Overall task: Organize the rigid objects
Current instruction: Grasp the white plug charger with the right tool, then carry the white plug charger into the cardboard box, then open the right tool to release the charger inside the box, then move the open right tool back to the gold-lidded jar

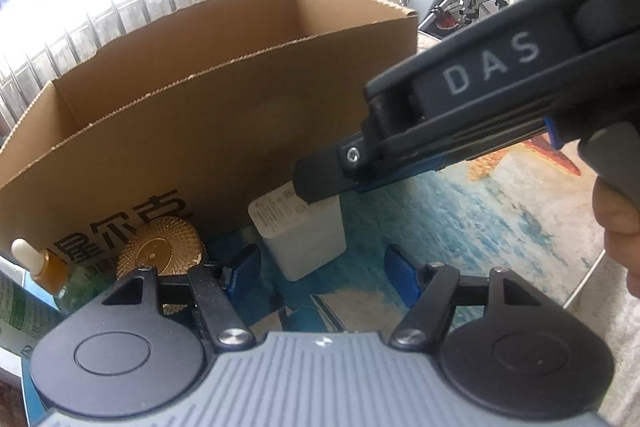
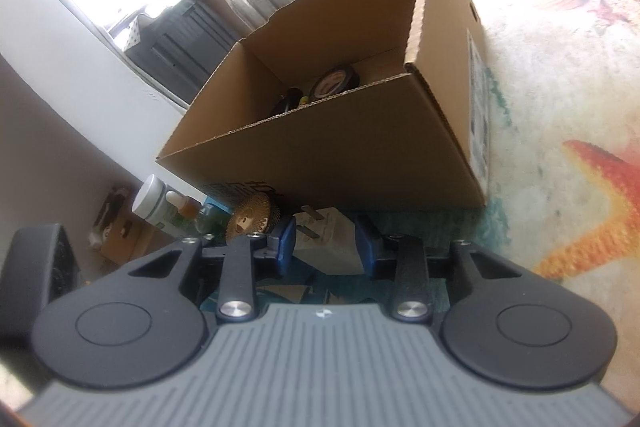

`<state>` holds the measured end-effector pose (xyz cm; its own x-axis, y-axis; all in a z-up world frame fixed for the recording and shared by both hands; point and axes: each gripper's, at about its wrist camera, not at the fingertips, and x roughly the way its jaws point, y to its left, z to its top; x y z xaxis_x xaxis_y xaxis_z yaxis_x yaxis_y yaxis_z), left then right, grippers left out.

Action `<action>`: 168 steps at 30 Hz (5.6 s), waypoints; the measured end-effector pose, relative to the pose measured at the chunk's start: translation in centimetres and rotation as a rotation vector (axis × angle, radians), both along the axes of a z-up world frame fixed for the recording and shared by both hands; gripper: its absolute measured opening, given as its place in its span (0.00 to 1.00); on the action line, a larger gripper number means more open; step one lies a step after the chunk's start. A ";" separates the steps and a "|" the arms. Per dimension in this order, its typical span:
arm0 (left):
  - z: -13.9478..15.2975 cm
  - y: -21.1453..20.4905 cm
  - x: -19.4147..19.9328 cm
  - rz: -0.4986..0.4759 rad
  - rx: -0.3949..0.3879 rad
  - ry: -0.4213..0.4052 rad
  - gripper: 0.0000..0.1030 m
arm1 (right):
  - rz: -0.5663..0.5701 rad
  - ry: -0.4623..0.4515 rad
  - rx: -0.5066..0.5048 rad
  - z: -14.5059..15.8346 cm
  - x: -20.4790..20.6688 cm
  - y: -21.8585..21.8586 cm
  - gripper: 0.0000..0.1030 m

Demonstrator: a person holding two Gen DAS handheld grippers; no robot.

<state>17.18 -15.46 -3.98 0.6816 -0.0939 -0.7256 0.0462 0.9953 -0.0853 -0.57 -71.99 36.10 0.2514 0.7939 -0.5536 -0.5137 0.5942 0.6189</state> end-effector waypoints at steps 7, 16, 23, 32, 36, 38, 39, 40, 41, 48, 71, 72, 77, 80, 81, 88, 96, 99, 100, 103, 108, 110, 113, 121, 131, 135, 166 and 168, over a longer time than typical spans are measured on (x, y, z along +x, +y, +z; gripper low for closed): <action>-0.3 0.5 1.1 -0.007 -0.024 -0.011 0.68 | 0.001 0.006 0.001 0.0 0.1 0.1 0.32; -0.8 0.7 1.7 0.001 -0.060 -0.006 0.68 | -0.011 0.013 0.007 -0.2 -0.4 -0.2 0.32; -0.4 -0.6 0.5 -0.059 -0.095 -0.008 0.68 | -0.050 0.020 -0.025 -0.8 -0.6 -0.9 0.32; 0.1 -0.9 0.9 -0.009 -0.018 -0.041 0.67 | -0.070 0.036 0.004 -0.6 -0.6 -1.8 0.32; -0.6 -1.4 1.8 -0.032 0.012 -0.025 0.59 | -0.069 0.041 -0.003 -0.8 -0.4 -1.6 0.32; -0.7 -1.7 2.2 -0.038 0.012 -0.022 0.56 | -0.068 0.043 -0.007 -0.9 -0.4 -1.5 0.32; -0.7 -1.8 2.3 -0.037 0.012 -0.027 0.56 | -0.067 0.042 -0.009 -0.9 -0.4 -1.4 0.32; -0.7 -1.9 2.5 -0.038 0.011 -0.028 0.54 | -0.067 0.041 -0.011 -1.0 -0.3 -1.3 0.32; -0.7 -2.0 2.6 -0.037 0.010 -0.030 0.49 | -0.067 0.040 -0.013 -1.0 -0.3 -1.3 0.33; -0.8 -2.4 2.9 -0.017 -0.008 -0.037 0.38 | -0.069 0.026 -0.035 -0.9 -0.4 -1.0 0.34; 10.5 4.7 1.4 0.185 -0.030 -0.244 0.27 | 0.084 -0.251 -0.025 12.5 0.5 5.0 0.32; 10.7 5.4 2.3 0.199 -0.040 -0.235 0.27 | 0.101 -0.235 -0.026 12.7 1.6 5.6 0.32; 8.8 9.1 8.1 0.250 -0.127 -0.112 0.27 | 0.156 -0.124 -0.087 11.7 8.3 9.4 0.31; 6.5 11.0 10.6 0.271 -0.176 -0.018 0.27 | 0.178 -0.035 -0.128 9.6 11.9 11.6 0.31; 5.9 11.4 11.5 0.278 -0.179 0.006 0.27 | 0.184 -0.009 -0.138 8.9 12.9 12.1 0.30; 2.4 12.9 14.3 0.315 -0.191 0.158 0.27 | 0.243 0.106 -0.210 5.3 16.9 15.5 0.30; 1.6 14.3 14.9 0.338 -0.214 0.231 0.28 | 0.271 0.148 -0.238 3.2 16.8 15.6 0.30; 1.8 14.4 14.6 0.337 -0.222 0.222 0.29 | 0.268 0.146 -0.235 3.2 16.5 15.5 0.31; 1.9 14.2 14.5 0.335 -0.215 0.212 0.35 | 0.266 0.144 -0.231 3.2 16.5 15.6 0.31; 2.7 13.9 13.5 0.339 -0.180 0.166 0.72 | 0.255 0.139 -0.188 3.7 16.3 15.4 0.32; 5.4 13.4 10.4 0.326 -0.169 0.048 0.80 | 0.170 0.160 -0.019 6.1 15.2 11.7 0.36; 6.4 13.1 8.8 0.322 -0.157 0.012 0.83 | 0.117 0.184 0.082 7.0 14.2 9.1 0.37; 7.9 12.7 5.4 0.314 -0.148 -0.049 0.85 | 0.049 0.166 0.196 8.6 11.5 4.8 0.39; 8.4 14.0 -3.9 0.334 -0.261 -0.119 0.86 | -0.087 0.233 0.367 6.4 1.5 -5.3 0.45; 3.2 12.8 -8.2 0.239 -0.347 -0.031 0.89 | -0.146 0.181 0.151 2.3 -7.0 -4.4 0.46; 1.5 12.3 -8.3 0.251 -0.385 -0.014 0.89 | -0.138 0.121 0.097 2.9 -7.4 -2.2 0.46; -1.8 8.5 -5.2 0.199 -0.107 -0.117 0.88 | 0.028 -0.010 0.002 -0.1 -1.4 8.7 0.35; -1.8 8.3 -5.1 0.191 -0.104 -0.121 0.88 | 0.042 -0.008 -0.009 -0.3 -1.2 9.0 0.30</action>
